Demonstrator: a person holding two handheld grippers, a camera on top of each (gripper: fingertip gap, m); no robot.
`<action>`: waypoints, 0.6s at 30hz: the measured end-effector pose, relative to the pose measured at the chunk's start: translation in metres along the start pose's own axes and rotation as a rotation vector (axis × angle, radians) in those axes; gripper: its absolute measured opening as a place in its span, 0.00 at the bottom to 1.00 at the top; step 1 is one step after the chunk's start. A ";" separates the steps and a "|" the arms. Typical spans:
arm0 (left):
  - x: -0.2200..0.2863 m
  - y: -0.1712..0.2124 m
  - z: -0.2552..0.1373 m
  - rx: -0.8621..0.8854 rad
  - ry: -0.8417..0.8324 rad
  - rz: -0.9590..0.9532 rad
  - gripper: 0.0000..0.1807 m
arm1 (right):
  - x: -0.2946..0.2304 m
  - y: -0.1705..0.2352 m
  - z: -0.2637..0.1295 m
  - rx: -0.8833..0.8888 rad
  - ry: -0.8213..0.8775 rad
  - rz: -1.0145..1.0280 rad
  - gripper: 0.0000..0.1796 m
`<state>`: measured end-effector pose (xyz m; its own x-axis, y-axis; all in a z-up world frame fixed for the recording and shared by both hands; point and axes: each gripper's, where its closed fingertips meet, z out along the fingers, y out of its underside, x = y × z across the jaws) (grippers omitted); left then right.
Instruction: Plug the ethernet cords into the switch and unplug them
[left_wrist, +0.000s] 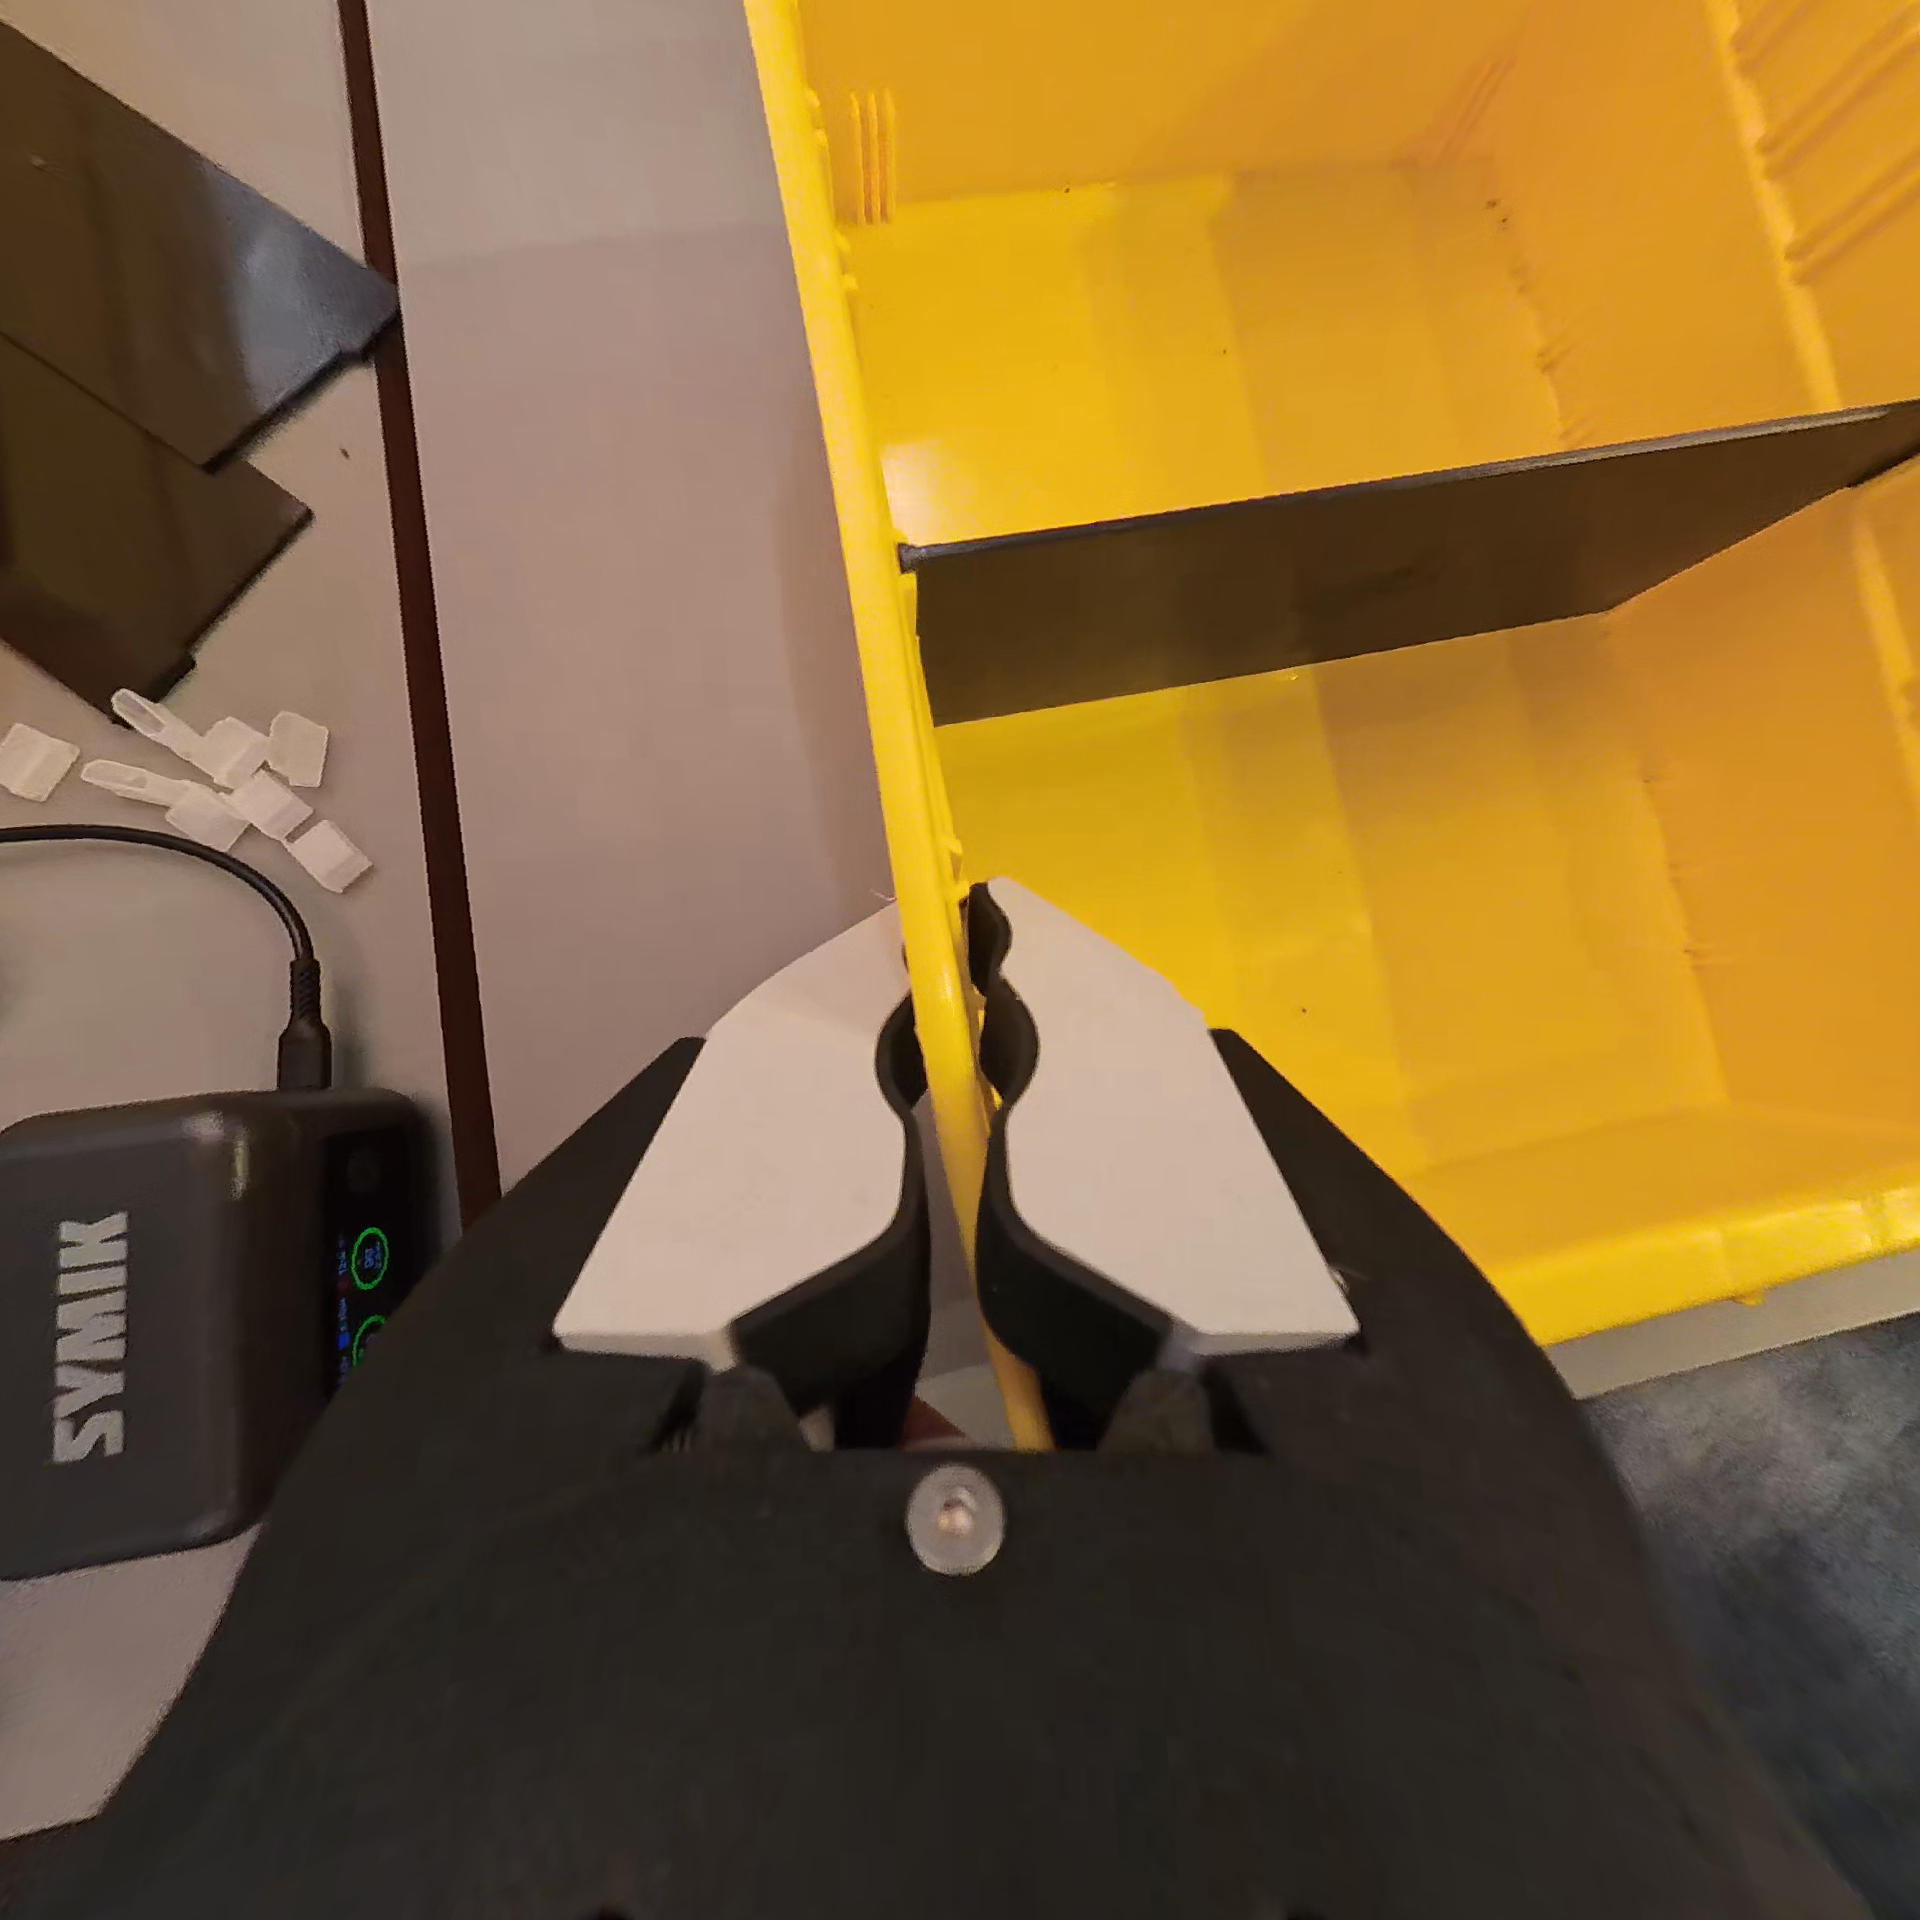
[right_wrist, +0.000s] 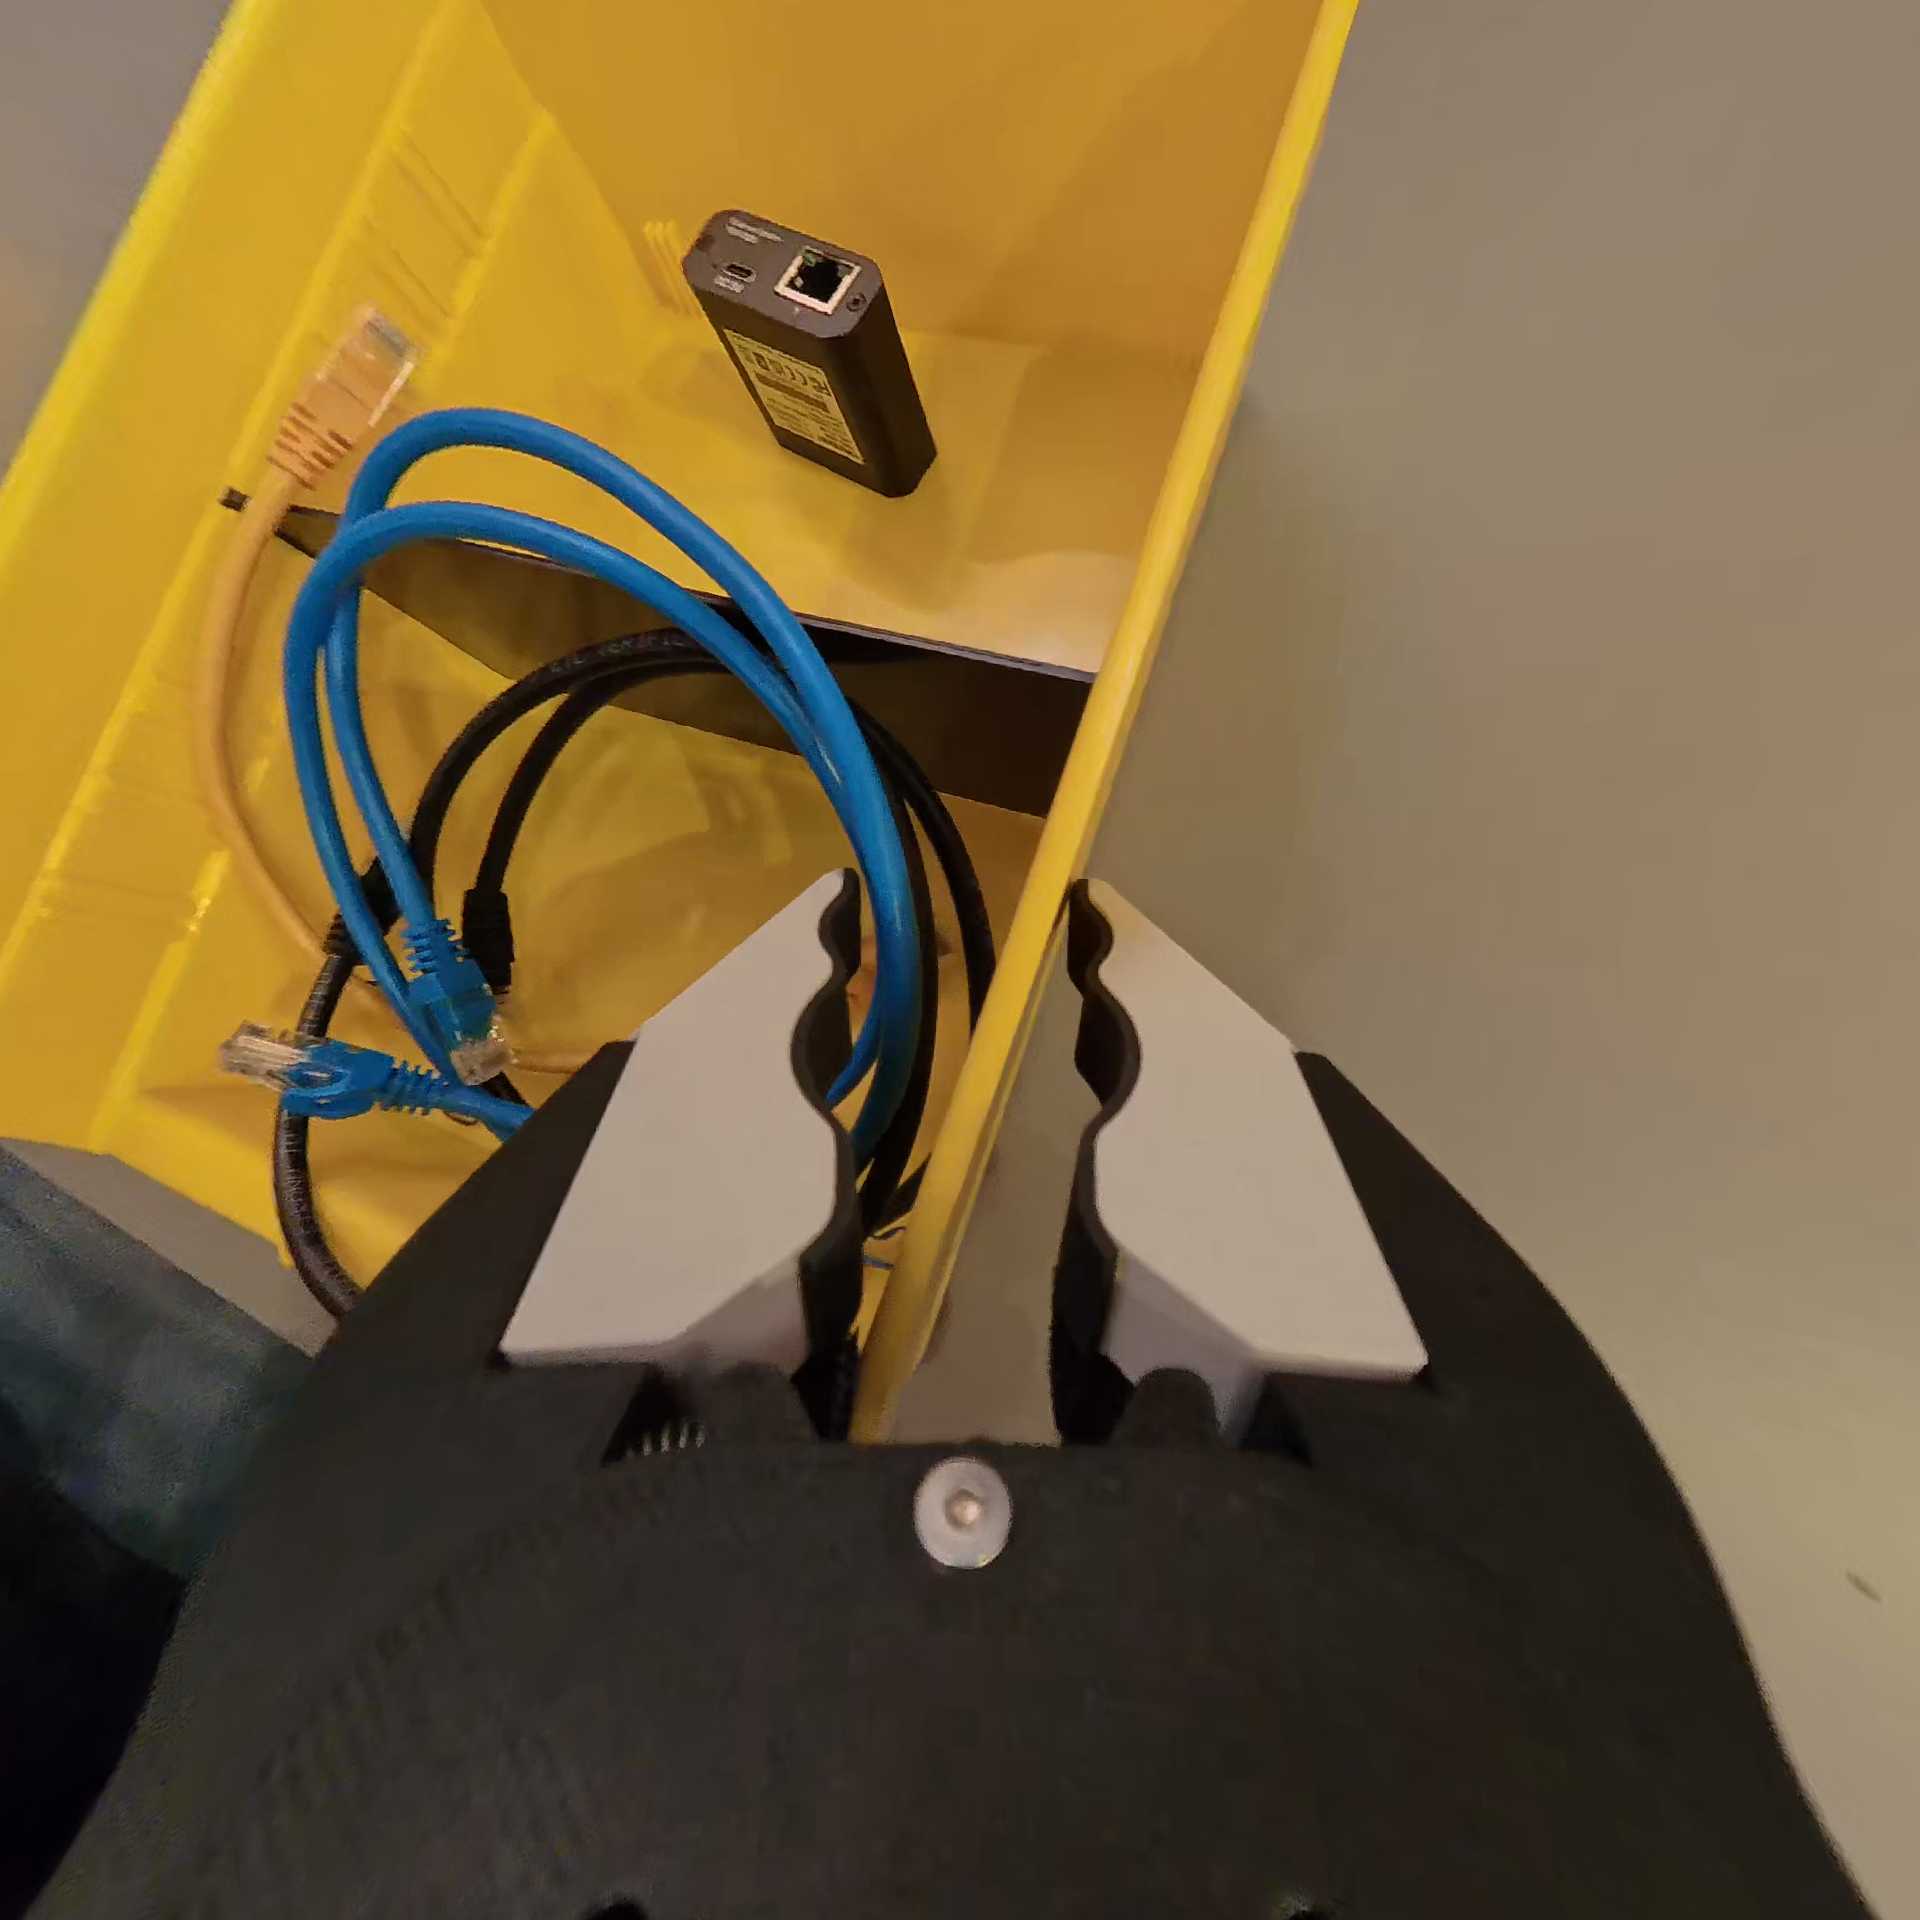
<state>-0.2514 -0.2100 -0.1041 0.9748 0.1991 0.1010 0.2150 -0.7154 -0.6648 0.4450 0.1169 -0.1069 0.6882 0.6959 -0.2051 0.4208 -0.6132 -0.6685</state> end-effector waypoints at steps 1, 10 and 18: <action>0.000 -0.003 -0.003 0.021 -0.001 -0.004 0.02 | -0.013 -0.004 0.007 0.003 -0.025 0.002 0.24; 0.009 -0.039 -0.035 0.189 0.033 -0.040 0.02 | -0.128 -0.041 0.072 0.003 -0.141 -0.060 0.35; 0.011 -0.061 -0.068 0.304 0.052 -0.073 0.02 | -0.244 -0.077 0.130 0.044 -0.284 -0.005 0.43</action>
<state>-0.2496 -0.2102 -0.0119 0.9610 0.2022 0.1888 0.2639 -0.4660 -0.8445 0.1676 0.0432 -0.0980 0.4905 0.7793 -0.3899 0.3933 -0.5973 -0.6989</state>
